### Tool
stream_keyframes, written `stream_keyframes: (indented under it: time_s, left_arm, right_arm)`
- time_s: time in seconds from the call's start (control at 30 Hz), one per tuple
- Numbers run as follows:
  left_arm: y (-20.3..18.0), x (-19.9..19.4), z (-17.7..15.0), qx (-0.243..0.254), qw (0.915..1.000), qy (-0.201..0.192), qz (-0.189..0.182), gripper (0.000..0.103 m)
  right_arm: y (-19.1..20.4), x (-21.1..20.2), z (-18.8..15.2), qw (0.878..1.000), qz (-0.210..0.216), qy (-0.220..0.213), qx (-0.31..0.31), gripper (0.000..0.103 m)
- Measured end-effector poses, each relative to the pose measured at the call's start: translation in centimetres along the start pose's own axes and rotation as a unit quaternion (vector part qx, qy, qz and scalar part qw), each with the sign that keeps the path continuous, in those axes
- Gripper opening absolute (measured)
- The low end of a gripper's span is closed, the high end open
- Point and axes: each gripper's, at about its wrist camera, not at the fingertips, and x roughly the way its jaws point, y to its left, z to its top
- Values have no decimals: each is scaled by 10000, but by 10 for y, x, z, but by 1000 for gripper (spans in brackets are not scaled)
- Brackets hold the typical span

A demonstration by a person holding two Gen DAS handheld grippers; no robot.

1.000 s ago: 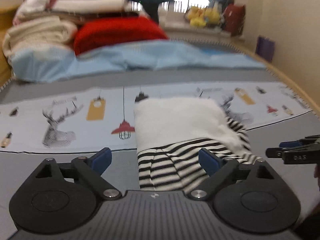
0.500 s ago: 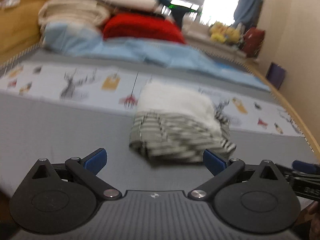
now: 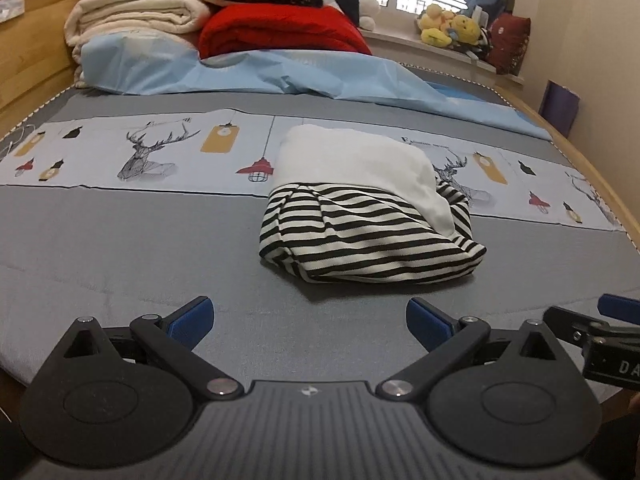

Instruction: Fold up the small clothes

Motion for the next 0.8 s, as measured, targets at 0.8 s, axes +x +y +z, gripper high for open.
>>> stream_keyframes:
  time_s: [0.8]
  left_arm:
    - [-6, 2, -3, 70, 10000, 16, -57, 102]
  right_arm:
    - [2, 4, 1, 9999, 20, 78, 78, 87]
